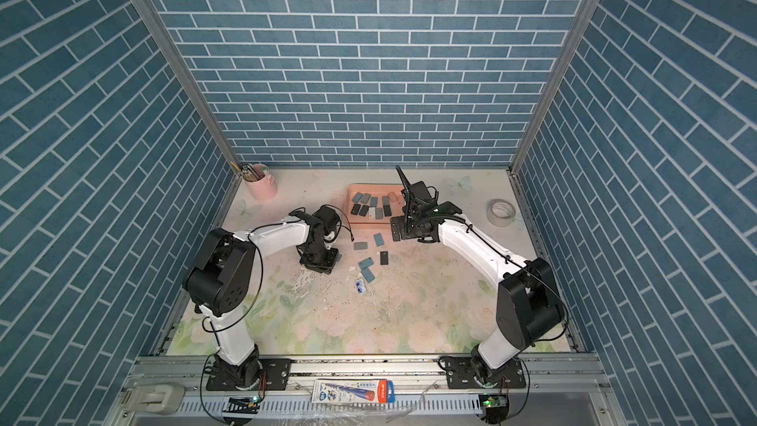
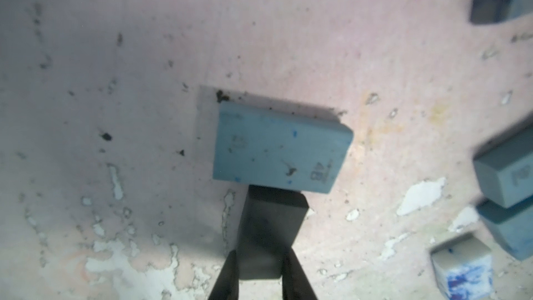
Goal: Put the eraser in the storage box
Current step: Pick up the eraser from the center of the board.
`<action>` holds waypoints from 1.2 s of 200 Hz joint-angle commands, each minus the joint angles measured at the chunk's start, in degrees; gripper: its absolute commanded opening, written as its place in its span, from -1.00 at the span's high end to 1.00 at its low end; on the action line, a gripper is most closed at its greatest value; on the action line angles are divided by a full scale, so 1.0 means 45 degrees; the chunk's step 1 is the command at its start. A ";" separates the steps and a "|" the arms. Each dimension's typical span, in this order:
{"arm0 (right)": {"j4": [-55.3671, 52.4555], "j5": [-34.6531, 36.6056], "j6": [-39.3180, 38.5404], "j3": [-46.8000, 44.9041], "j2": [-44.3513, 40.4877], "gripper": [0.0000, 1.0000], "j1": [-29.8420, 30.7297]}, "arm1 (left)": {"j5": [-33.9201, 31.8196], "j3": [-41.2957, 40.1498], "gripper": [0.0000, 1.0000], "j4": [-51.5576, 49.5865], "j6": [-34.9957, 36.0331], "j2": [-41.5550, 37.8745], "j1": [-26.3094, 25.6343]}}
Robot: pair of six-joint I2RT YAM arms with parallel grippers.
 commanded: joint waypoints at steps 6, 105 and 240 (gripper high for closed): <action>0.0137 -0.0142 0.0373 -0.0097 -0.0250 -0.97 -0.0155 | 0.0000 0.0169 0.68 -0.0256 0.0074 0.0261 -0.0089; 0.0242 -0.0712 0.0605 0.0224 -0.0337 -0.97 -0.0903 | 0.0409 0.4152 0.71 -0.1954 0.0301 -0.0108 -0.0084; -0.0328 -0.0637 0.0397 0.3786 0.4914 -0.46 -0.2829 | 0.0582 0.9079 0.69 -0.2275 0.0542 0.2125 -0.0086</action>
